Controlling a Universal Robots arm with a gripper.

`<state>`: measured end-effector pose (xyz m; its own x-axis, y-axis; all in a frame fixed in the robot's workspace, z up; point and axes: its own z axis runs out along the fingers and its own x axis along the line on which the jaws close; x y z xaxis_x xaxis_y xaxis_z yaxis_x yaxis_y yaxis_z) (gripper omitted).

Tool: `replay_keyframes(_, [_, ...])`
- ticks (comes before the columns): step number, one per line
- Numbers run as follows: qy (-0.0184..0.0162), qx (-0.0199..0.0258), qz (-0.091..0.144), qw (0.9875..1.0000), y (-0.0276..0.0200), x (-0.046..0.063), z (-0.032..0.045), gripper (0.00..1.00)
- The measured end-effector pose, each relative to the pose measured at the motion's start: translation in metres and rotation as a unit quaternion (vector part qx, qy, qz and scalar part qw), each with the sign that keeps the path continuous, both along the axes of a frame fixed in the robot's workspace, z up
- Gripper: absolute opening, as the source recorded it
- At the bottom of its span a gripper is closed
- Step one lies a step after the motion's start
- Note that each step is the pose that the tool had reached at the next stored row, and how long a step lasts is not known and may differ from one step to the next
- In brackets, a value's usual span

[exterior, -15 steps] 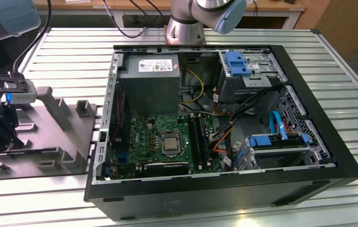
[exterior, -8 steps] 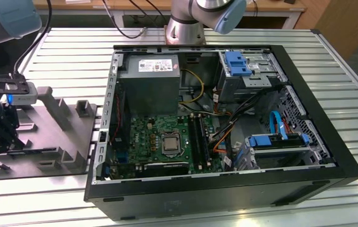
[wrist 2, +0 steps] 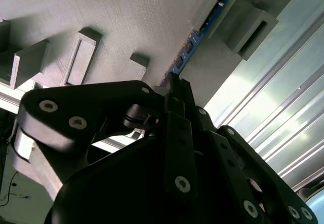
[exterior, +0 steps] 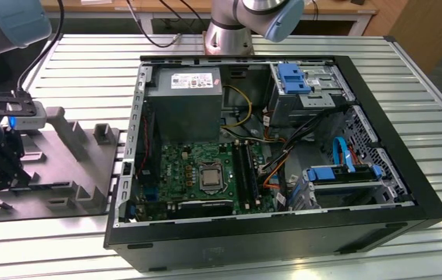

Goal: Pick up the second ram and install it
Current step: 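Pick up the second ram and move it above second insertion slot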

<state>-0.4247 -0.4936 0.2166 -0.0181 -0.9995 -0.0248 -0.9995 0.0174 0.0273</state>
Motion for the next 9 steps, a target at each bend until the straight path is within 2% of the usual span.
replay_keyframes(2, [0.0, 0.0, 0.0, 1.0, 0.0, 0.0, -0.0001, 0.23])
replay_keyframes(3, [0.0, 0.0, 0.0, 1.0, 0.0, 0.0, -0.0001, 0.23])
replay_keyframes(4, [0.0, 0.0, 0.0, 1.0, 0.0, 0.0, -0.0001, 0.29])
replay_keyframes(9, [-0.0001, 0.0001, 0.006, 1.0, 0.0, -0.0005, -0.0022, 0.29])
